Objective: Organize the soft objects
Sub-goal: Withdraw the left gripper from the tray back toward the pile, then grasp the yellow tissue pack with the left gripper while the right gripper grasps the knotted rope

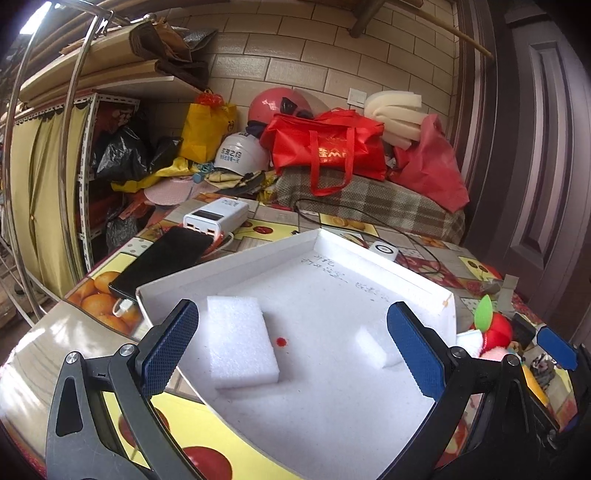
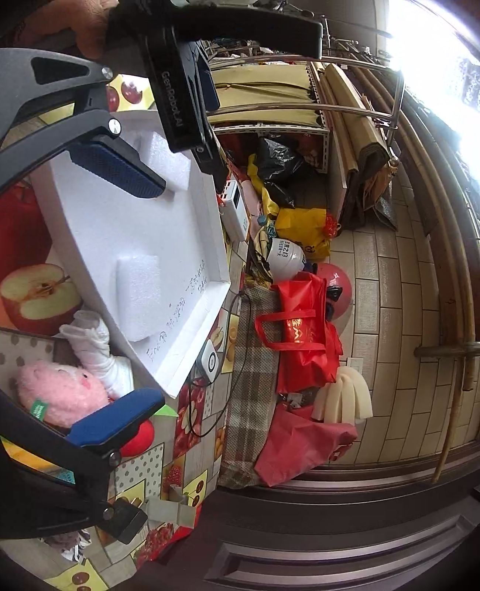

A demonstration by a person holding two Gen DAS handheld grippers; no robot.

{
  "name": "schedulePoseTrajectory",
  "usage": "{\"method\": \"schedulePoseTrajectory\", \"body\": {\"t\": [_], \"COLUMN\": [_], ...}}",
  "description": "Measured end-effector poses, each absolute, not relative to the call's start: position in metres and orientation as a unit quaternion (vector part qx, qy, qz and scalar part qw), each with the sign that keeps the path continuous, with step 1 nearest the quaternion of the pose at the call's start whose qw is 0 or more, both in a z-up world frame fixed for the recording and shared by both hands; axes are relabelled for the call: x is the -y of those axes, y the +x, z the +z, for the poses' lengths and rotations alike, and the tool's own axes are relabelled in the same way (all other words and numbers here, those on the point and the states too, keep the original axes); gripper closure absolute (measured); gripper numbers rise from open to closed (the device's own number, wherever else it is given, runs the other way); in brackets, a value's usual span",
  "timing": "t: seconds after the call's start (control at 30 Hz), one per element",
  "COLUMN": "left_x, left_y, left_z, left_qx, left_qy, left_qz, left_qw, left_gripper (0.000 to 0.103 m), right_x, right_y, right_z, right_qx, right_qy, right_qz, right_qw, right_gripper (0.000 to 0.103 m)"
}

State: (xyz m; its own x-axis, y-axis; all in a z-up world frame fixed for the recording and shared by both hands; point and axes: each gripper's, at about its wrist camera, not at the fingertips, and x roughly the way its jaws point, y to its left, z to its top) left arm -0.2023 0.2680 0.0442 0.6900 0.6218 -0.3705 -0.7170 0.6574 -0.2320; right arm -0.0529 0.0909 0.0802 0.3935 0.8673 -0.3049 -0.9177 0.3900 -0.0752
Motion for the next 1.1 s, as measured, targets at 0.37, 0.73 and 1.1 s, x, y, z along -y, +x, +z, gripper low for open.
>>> {"method": "schedulePoseTrajectory", "body": {"t": [0.37, 0.73, 1.1], "left_x": [-0.183, -0.08, -0.086], "left_y": [-0.158, -0.08, -0.03], "left_z": [0.05, 0.043, 0.025], "left_qx": [-0.177, -0.267, -0.35], "left_qy": [-0.083, 0.005, -0.029], "left_qz": [0.219, 0.022, 0.035], "left_qw": [0.956, 0.963, 0.936], "left_gripper": [0.0, 0.02, 0.031], "right_x": [0.007, 0.078, 0.035], "right_y": [0.017, 0.131, 0.139], "right_z": [0.081, 0.062, 0.039], "right_qx": [-0.158, -0.279, -0.362], "right_qy": [-0.075, -0.053, -0.108], "right_qz": [0.461, 0.386, 0.417], "right_qw": [0.87, 0.878, 0.827], "right_gripper": [0.0, 0.0, 0.0]}}
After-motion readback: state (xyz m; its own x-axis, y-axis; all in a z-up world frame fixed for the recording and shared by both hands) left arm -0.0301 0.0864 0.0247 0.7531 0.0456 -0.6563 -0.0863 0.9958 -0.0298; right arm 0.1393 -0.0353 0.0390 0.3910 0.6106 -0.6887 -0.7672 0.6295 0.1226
